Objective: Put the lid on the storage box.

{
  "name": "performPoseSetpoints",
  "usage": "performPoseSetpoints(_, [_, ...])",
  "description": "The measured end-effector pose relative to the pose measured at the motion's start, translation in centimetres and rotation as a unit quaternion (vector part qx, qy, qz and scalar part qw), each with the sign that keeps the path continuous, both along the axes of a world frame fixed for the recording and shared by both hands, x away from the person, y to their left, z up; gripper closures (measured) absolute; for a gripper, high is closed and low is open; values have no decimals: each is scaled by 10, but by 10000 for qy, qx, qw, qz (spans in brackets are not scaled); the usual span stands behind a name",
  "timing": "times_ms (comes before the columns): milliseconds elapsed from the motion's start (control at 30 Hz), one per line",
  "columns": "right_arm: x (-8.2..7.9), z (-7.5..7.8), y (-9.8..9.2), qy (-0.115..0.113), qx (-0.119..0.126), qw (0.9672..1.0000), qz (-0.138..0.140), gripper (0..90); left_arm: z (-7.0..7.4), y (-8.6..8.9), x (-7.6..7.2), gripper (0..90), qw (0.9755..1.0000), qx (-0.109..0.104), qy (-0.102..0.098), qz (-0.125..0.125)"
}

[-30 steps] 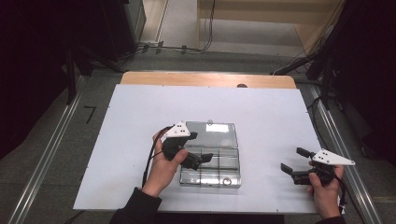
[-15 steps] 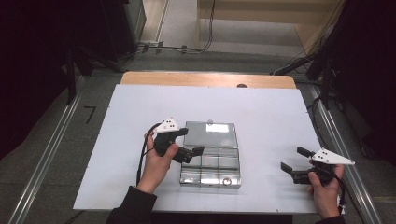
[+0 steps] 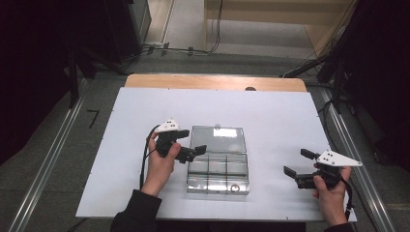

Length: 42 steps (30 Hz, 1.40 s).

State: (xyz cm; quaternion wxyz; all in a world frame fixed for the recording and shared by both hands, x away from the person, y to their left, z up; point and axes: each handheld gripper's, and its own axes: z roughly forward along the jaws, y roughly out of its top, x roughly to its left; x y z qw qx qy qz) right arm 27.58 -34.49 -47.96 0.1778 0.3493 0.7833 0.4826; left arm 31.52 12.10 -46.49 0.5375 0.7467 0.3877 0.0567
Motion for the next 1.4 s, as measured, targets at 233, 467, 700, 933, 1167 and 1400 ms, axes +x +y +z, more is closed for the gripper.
performPoseSetpoints(233, [3,14,21,137,53,9994,323,0,-6,-1,7,0,9997,-34,144,191])
performPoseSetpoints(467, [11,22,44,284,105,9986,433,0,-9,0,11,0,9993,-40,245,263])
performPoseSetpoints(700, [21,27,61,397,114,9983,403,0,-12,-1,15,11,9980,-191,453,387])
performPoseSetpoints(933, [28,30,82,459,138,9980,414,0,-16,1,17,37,9971,-110,578,485])
performPoseSetpoints(1167, [37,29,100,651,215,9966,461,0,-18,2,18,53,9960,-83,692,563])
performPoseSetpoints(1400, [47,25,110,848,308,9949,441,0,-27,4,22,103,9922,-71,938,819])
